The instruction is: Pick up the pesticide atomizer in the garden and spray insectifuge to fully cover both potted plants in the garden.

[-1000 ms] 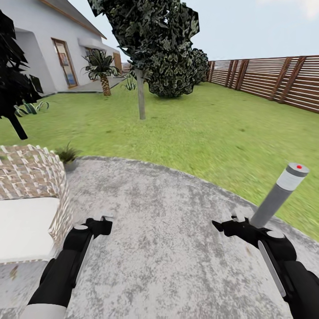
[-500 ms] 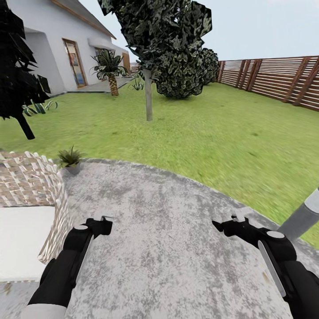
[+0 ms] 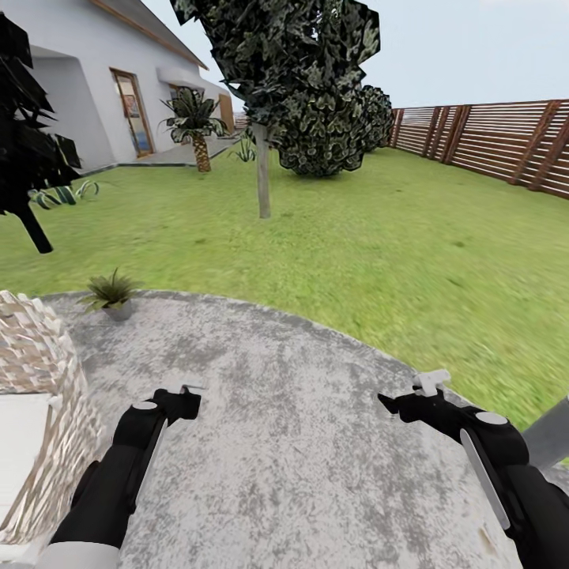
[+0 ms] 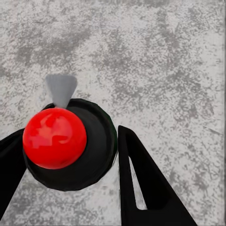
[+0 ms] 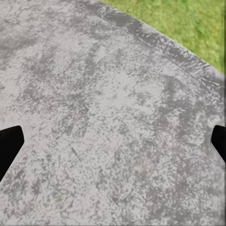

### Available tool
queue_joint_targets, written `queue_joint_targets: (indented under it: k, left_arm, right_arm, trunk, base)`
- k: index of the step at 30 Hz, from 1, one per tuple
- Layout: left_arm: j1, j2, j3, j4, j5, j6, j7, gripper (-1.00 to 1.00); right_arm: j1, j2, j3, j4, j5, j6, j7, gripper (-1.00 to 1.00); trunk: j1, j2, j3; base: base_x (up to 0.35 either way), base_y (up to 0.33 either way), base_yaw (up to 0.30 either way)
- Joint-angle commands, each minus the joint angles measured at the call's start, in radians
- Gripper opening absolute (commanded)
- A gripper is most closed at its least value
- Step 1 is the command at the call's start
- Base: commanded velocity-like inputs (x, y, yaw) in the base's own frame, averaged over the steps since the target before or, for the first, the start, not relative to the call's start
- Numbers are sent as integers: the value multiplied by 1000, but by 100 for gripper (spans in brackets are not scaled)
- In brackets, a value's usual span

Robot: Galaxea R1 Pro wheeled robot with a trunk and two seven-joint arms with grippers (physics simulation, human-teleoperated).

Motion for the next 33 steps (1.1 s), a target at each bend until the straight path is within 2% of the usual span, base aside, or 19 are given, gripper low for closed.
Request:
queue_joint_targets:
  k: [1,10,27,33]
  left_arm:
    - [-1,-1,1,-1,-11,4,-10,-100]
    - [-1,-2,1,-1,-11,4,-10,-100]
    - [-1,-2,1,-1,-11,4,-10,-100]
    - [-1,-3,0,-1,-11,4,-10,-100]
  right_arm:
    - [0,0,-1,-1,-2,8,3,100]
    - [-1,0,-1,0,-2,22,3,100]
    - [-1,0,-1,1,-2,22,2,100]
    - [0,0,-1,1,-2,21,2,100]
  trunk:
    - [0,0,-1]
    - [0,0,-1]
    - [0,0,-1]
    - [0,0,-1]
  base:
    - [315,-200,0]
    - [315,-201,46]
    - [313,-195,245]
    - [63,-26,253]
